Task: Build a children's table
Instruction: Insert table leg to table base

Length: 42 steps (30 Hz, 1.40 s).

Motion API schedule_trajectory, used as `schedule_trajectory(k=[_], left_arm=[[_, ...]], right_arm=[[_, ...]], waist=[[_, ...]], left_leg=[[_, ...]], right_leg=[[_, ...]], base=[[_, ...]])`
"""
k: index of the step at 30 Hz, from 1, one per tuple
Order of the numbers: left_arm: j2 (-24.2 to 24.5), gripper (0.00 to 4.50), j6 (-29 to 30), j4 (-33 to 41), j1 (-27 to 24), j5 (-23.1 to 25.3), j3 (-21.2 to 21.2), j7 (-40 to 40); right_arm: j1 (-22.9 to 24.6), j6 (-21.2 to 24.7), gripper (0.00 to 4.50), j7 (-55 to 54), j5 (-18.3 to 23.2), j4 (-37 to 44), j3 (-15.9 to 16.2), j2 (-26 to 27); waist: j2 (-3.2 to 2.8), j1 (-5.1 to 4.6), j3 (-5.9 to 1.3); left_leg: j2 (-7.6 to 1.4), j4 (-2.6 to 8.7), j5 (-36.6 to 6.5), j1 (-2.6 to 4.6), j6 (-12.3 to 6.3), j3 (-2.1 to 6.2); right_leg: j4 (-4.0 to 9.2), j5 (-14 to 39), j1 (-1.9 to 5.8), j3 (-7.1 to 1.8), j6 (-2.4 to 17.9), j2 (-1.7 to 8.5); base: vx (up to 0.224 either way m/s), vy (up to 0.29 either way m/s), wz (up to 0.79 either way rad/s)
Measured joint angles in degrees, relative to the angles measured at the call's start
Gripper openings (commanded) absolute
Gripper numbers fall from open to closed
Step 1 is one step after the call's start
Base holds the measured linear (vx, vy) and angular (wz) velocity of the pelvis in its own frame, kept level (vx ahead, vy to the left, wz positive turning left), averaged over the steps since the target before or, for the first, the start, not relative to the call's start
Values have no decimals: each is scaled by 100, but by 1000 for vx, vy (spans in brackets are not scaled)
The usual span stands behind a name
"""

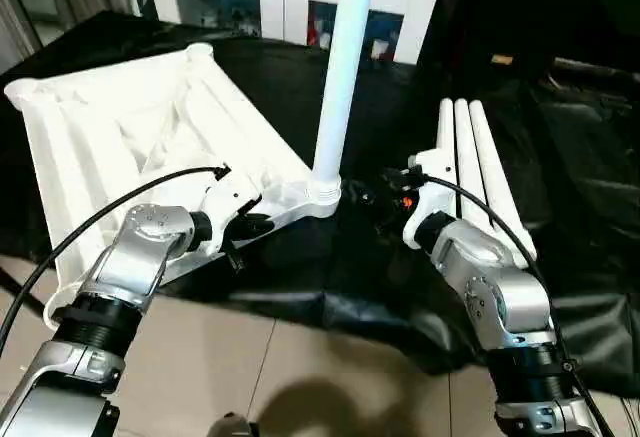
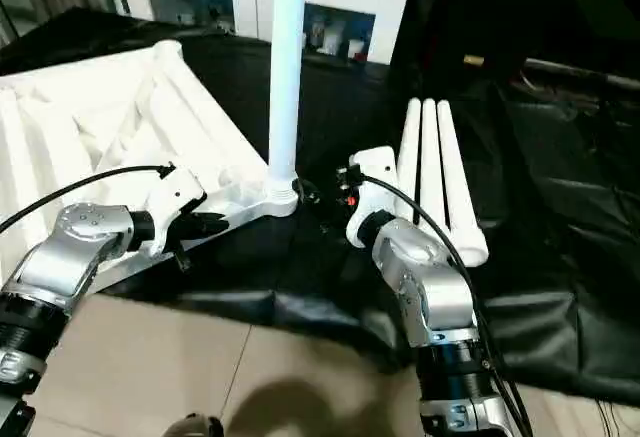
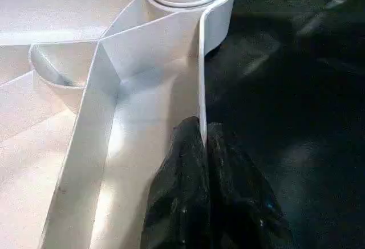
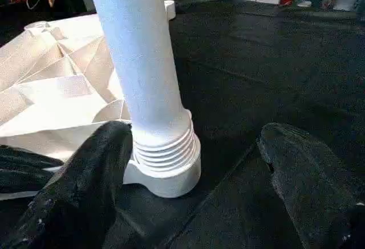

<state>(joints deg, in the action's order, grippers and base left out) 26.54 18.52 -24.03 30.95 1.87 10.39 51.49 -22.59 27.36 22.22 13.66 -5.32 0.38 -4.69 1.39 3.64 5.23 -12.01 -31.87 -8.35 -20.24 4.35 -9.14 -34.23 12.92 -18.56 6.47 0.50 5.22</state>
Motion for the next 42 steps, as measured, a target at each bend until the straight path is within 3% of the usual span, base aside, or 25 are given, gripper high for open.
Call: schedule_trajectory(k=[7, 10, 11, 12, 14, 15, 17, 18, 19, 20, 21, 22, 23, 24, 26, 27, 28, 29, 30, 31, 32, 34, 35, 39, 42], left_arm=[[-3, 0, -3, 0, 60, -13, -1, 2], [33, 0, -2, -152, 56, -19, -43, -29], [31, 0, -2, -157, 68, -19, -51, -62], [-26, 0, -2, -157, 114, -18, -50, -67], [-49, 0, -4, -144, 114, -29, -32, -44], [-19, 0, -18, -142, 114, -28, -31, 11], [79, 0, -20, -165, 101, -31, -42, 29], [117, 0, -20, -202, 100, -26, -45, 20], [120, 0, -19, -208, 104, -20, -58, 10], [63, 0, -20, -216, 120, -11, -58, -9], [-79, 0, -23, -202, 124, -18, -8, 12], [-108, 0, -24, -197, 124, -45, 70, 60], [-94, 0, -27, -177, 124, -52, 105, 100], [-28, 0, -34, -151, 124, -50, 107, 132], [107, 0, -50, -163, 74, -51, 37, 125], [172, 0, -50, -183, 67, -39, 23, 112], [190, 0, -50, -194, 64, -35, -17, 82], [177, 0, -54, -193, 69, -34, -61, 59], [99, 0, -90, -182, 73, -39, -46, 66], [35, 0, -125, -168, 64, -44, 14, 90], [16, 0, -161, -164, 54, -48, 70, 137], [29, 0, -292, -142, 56, -41, 104, 270], [54, 0, -354, -142, 56, -37, 133, 320], [119, 0, -410, -162, 51, -43, 189, 457], [190, 0, -452, -163, 51, -82, 192, 657]], right_arm=[[0, 4, 389, -51, 20, 0, -7, 2], [-3, 9, 389, -50, 33, 4, 1, 30], [8, 9, 389, -54, 36, 13, -22, 4], [49, 14, 389, -61, 38, 13, -108, -46], [58, 19, 389, -75, 35, 13, -178, -75], [53, 20, 389, -86, 35, 13, -196, -69], [7, 21, 389, -92, 44, 18, -90, 41], [-1, 21, 389, -84, 53, 28, 5, 102], [9, 21, 389, -78, 55, 44, 6, 86], [52, 21, 389, -87, 50, 44, -28, 3], [117, 26, 389, -99, 44, 36, -110, -102], [107, 25, 389, -117, 38, 30, -224, -139], [79, 20, 389, -125, 37, 31, -254, -129], [33, 19, 389, -120, 38, 34, -220, -67], [-76, 20, 389, -94, 53, 34, -5, 126], [-80, 20, 389, -63, 71, 60, 71, 172], [-72, 19, 389, -60, 82, 65, 59, 147], [-48, 17, 389, -62, 85, 67, 17, 64], [41, 19, 389, -72, 81, 55, -87, -49], [56, 22, 389, -84, 76, 29, -175, -132], [45, 20, 389, -106, 75, 29, -252, -161], [-14, 20, 389, -106, 78, 30, -245, -124], [-48, 16, 389, -102, 79, 30, -229, -82], [-95, 15, 389, -17, 103, 12, -106, -106], [-183, 15, 389, 167, 136, -37, -115, -317]], waist=[[-11, -1, -11], [28, 99, -12], [42, 151, -18], [28, 173, -34], [1, 177, -83], [2, 141, -111], [26, 32, -127], [72, -39, -154], [126, -47, -178], [117, -28, -175], [86, 13, -182], [34, 63, -194], [-3, 100, -193], [-3, 78, -201], [38, -53, -214], [81, -108, -223], [166, -149, -238], [239, -184, -249], [242, -166, -252], [233, -146, -255], [232, -148, -256], [208, -158, -250], [199, -151, -244], [158, -101, -217], [137, -68, -202]], left_leg=[[-8, 6, -140, 50, -28, -59], [-67, 31, -281, 335, 84, -334], [-46, -6, -340, 318, 117, -375], [-53, -120, -410, 244, 79, -227], [-81, -250, -482, 123, 71, -54], [-84, -254, -504, 143, 113, -19], [-49, -248, -535, 209, 83, 85], [17, -259, -566, 236, 56, 110], [106, -315, -619, 183, -39, 76], [107, -449, -701, 102, -319, 104], [111, -668, -716, -23, -599, 115], [115, -663, -707, -89, -571, 116], [106, -606, -697, -113, -332, 136], [74, -584, -687, -49, -75, 196], [139, -539, -698, 33, -95, 254], [218, -516, -715, 93, -121, 311], [316, -515, -728, 112, -133, 315], [374, -573, -753, 89, -167, 288], [397, -654, -756, -5, -400, 273], [365, -634, -723, -39, -458, 282], [347, -583, -678, -52, -374, 281], [234, -496, -568, -76, 31, 266], [203, -481, -536, -75, 88, 264], [110, -432, -457, -68, 150, 207], [89, -432, -396, -52, 140, 134]], right_leg=[[4, 141, 22, -33, -1, -9], [-227, 323, -26, -330, 246, -56], [-228, 349, 1, -442, 143, -117], [-185, 348, 46, -446, -59, -171], [-175, 358, 55, -409, -74, -251], [-216, 376, 52, -408, -79, -279], [-479, 436, -122, -369, 8, -184], [-607, 497, -221, -351, 90, -102], [-565, 592, -173, -425, -70, -71], [-569, 604, -129, -447, -100, -99], [-454, 624, -22, -484, -67, -174], [-394, 605, 32, -461, -65, -239], [-367, 589, 80, -404, -77, -294], [-390, 609, 85, -363, -71, -315], [-764, 604, -167, -238, 74, -181], [-910, 569, -367, -274, 30, -90], [-765, 447, -503, -347, 25, 26], [-720, 314, -548, -455, -185, 103], [-714, 325, -512, -508, -179, 54], [-657, 292, -498, -533, -163, 2], [-638, 270, -498, -535, -154, -32], [-569, 198, -501, -560, -135, -148], [-521, 160, -498, -563, -128, -179], [-382, 47, -471, -536, -35, -197], [-370, -13, -451, -543, -12, -180]], base=[[102, 1, -2], [82, -13, -26], [71, -8, -45], [56, -16, -16], [70, -11, -4], [150, -17, 14], [148, -42, 8], [40, -51, -4], [0, 0, 0], [0, 0, 0], [67, 17, 25], [55, 32, 15], [55, 32, 15], [93, -32, 0], [114, -76, -11], [47, -72, -20], [-56, -48, -9], [-56, -48, -9], [-66, -20, 15], [-2, -29, 18], [-2, -29, 18], [0, 0, 0], [0, 0, 0], [-74, -6, 1], [-95, 14, 3]])
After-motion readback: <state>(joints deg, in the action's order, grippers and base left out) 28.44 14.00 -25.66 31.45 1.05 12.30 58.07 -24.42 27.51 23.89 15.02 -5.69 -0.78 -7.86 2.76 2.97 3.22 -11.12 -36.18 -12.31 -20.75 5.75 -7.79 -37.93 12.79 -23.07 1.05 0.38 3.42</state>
